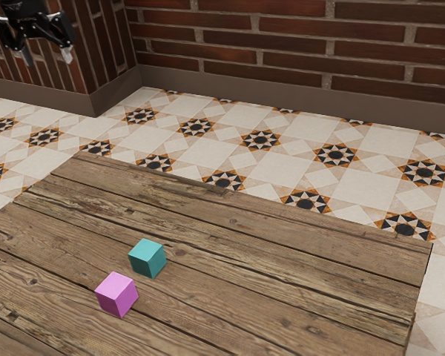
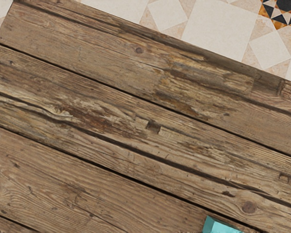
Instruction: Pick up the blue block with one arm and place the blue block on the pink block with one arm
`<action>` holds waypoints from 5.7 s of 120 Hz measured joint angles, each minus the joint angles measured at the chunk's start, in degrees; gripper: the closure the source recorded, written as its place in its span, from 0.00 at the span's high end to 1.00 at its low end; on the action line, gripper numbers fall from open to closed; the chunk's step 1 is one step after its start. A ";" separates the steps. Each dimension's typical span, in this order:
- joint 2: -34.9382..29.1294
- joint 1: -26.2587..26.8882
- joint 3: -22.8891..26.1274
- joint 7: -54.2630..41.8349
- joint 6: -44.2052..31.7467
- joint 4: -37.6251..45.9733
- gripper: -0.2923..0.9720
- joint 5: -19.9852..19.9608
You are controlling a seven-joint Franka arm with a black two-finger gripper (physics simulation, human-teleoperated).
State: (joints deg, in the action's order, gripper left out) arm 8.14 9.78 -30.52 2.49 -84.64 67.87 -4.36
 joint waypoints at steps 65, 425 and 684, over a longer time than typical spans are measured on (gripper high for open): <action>-10.55 28.01 -1.85 -1.58 1.44 -7.76 0.75 5.30; 0.82 -1.77 21.88 -13.93 -64.41 67.64 0.75 -3.39; -20.82 1.60 20.08 -9.47 -61.92 79.61 0.51 6.45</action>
State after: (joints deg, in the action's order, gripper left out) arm -12.69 11.38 -10.44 -6.97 -146.56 147.48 2.08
